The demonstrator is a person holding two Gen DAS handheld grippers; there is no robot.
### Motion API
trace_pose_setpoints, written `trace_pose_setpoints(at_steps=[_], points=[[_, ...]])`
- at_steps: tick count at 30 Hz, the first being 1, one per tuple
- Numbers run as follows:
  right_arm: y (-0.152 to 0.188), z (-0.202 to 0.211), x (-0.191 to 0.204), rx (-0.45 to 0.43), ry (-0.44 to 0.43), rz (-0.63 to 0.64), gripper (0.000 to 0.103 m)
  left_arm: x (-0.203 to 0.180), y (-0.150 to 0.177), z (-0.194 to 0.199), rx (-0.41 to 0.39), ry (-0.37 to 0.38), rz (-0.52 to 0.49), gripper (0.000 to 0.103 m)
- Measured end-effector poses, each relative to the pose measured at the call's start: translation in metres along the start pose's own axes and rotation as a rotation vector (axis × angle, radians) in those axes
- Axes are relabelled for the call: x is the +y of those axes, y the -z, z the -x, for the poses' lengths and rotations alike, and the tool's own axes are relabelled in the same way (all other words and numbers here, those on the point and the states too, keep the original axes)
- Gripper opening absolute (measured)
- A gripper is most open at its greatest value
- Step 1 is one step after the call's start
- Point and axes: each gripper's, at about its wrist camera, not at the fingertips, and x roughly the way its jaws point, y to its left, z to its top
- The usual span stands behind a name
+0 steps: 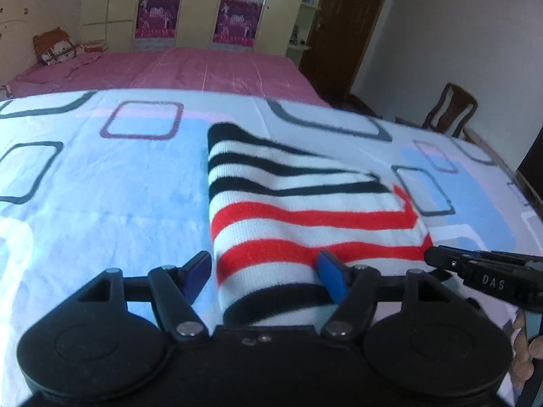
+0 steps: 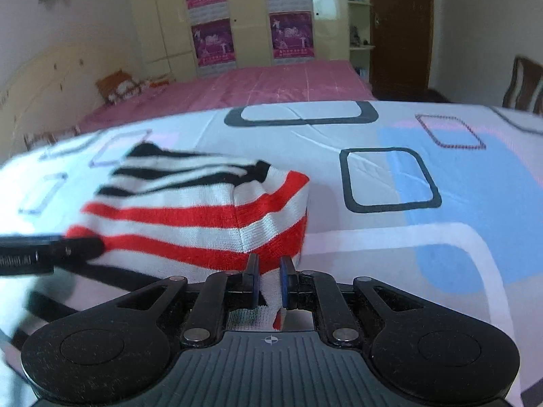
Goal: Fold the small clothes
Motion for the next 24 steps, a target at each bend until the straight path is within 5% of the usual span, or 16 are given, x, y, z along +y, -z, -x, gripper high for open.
trace_pose_setpoints(at_steps=[12, 24], points=[[0.043, 0.065, 0.013, -0.022, 0.023, 0.030, 0.010, -0.009, 0.039, 0.048, 0.024, 0.074, -0.047, 0.064], [0.072, 0.054, 0.014, 0.062, 0.050, -0.096, 0.012, 0.007, 0.053, 0.027, 0.114, 0.124, -0.066, 0.074]])
